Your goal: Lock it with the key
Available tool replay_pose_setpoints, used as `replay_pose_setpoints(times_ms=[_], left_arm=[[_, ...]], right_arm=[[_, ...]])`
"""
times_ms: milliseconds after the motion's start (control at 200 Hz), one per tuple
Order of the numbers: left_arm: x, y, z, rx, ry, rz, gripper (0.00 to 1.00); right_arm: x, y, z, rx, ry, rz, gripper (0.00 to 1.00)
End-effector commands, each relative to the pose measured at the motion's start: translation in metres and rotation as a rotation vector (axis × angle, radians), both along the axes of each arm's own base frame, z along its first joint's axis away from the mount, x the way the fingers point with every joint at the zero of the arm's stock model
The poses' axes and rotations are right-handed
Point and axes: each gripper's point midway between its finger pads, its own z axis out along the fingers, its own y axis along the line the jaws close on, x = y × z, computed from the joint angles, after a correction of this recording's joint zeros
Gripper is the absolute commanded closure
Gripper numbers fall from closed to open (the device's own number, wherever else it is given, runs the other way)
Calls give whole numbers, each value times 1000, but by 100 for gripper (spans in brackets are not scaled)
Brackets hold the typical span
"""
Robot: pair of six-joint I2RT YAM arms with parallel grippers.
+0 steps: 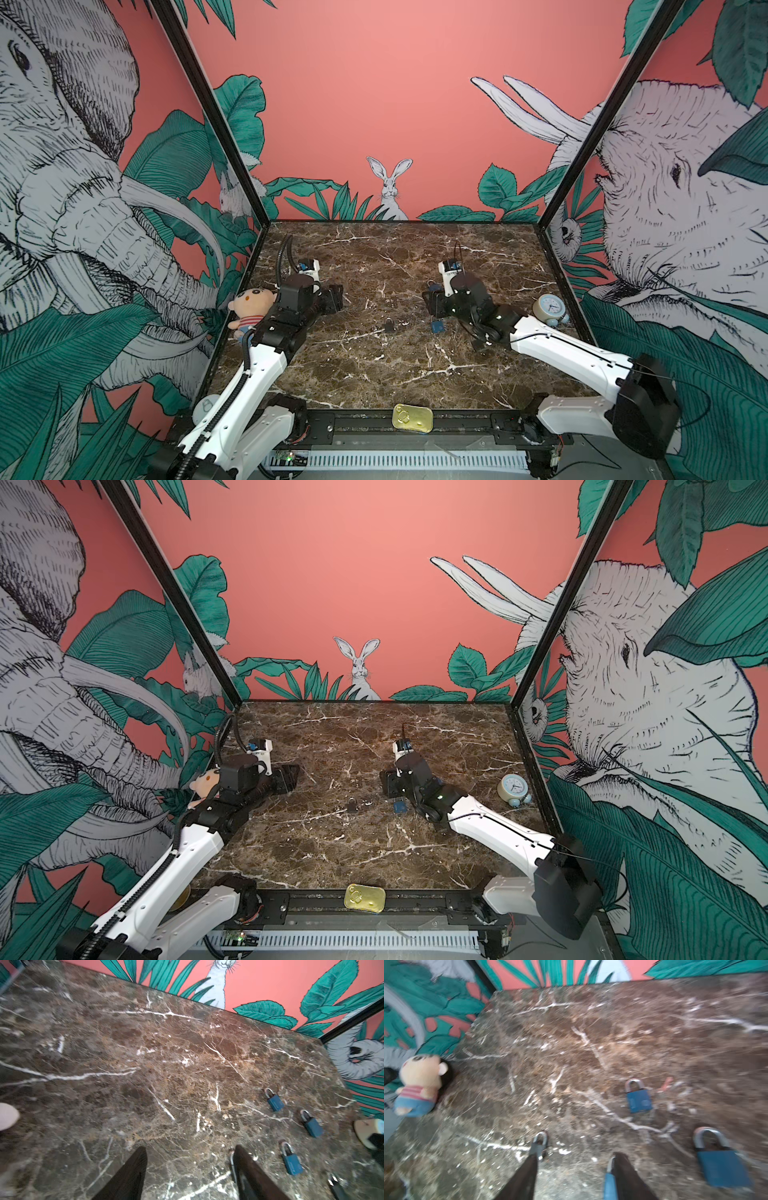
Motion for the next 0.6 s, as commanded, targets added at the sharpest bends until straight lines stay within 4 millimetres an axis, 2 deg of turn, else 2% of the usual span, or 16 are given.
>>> replay_pose_setpoints(times_ms=[0, 265, 330, 405, 455, 595], left_arm=[[11, 24, 20, 133, -118, 80, 29], [29, 62, 43, 397, -312, 221, 27], [31, 73, 45, 476, -330, 261, 27], [35, 82, 41, 563, -329, 288, 27], [38, 88, 32, 611, -308, 307, 27], [50, 92, 3, 668, -277, 311, 27]], right_arm=[[12, -38, 7, -118, -74, -42, 35], [34, -118, 20, -302, -252, -247, 10], [38, -140, 24, -341, -311, -317, 9], [39, -172, 24, -380, -361, -456, 2], [40, -189, 22, -384, -387, -511, 1], [44, -213, 6, -357, -406, -548, 1]])
